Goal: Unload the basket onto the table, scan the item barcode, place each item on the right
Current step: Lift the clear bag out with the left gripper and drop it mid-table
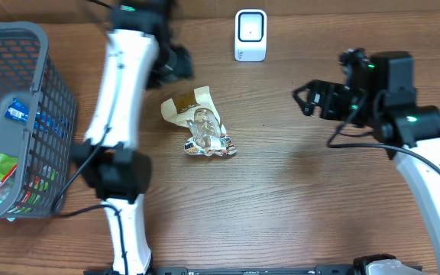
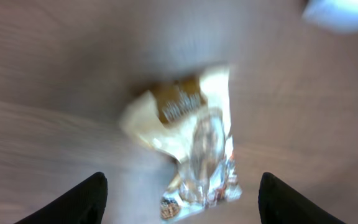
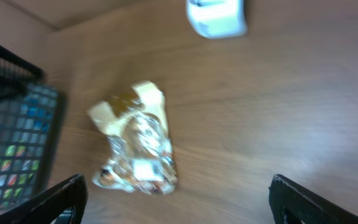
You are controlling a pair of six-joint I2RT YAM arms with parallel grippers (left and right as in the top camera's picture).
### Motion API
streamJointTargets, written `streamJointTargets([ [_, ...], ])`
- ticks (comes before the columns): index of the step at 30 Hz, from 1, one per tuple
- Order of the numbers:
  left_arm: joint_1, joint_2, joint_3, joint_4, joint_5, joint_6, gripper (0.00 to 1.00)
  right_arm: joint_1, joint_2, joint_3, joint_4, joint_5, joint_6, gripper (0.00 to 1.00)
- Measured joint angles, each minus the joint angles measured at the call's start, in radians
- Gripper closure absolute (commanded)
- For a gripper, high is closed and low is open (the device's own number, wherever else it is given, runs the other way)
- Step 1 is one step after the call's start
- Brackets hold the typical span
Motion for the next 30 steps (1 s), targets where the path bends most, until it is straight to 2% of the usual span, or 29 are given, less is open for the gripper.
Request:
streamJointTargets([
  [4,0.163,-0.116,0.17,0.004,0.008,-0.003,0.25,0.121,0.09,0.019,0.174,-0.01,0.04,0.09],
  [7,0.253,-0.198,0.206,0.002,0.007,-0.005,0.25,0.214,0.189,0.072,0.206,-0.01,0.056,0.09],
  [14,0.311,-0.247,0.222,-0.065,0.012,0.0,0.25,0.366,0.445,0.228,0.201,-0.017,0.087,0.15],
  [19,0.302,-0.218,0.208,-0.075,0.004,0.023,0.25,0.389,0.529,0.233,0.181,-0.017,0.108,0.16],
  [23,0.31,-0.206,0.206,-0.077,-0.105,0.018,0.25,0.389,0.55,0.233,0.153,-0.016,0.118,0.16],
  [30,0.518,-0.206,0.206,-0.077,-0.201,-0.014,0.25,0.388,0.55,0.233,0.127,0.002,0.123,0.17],
])
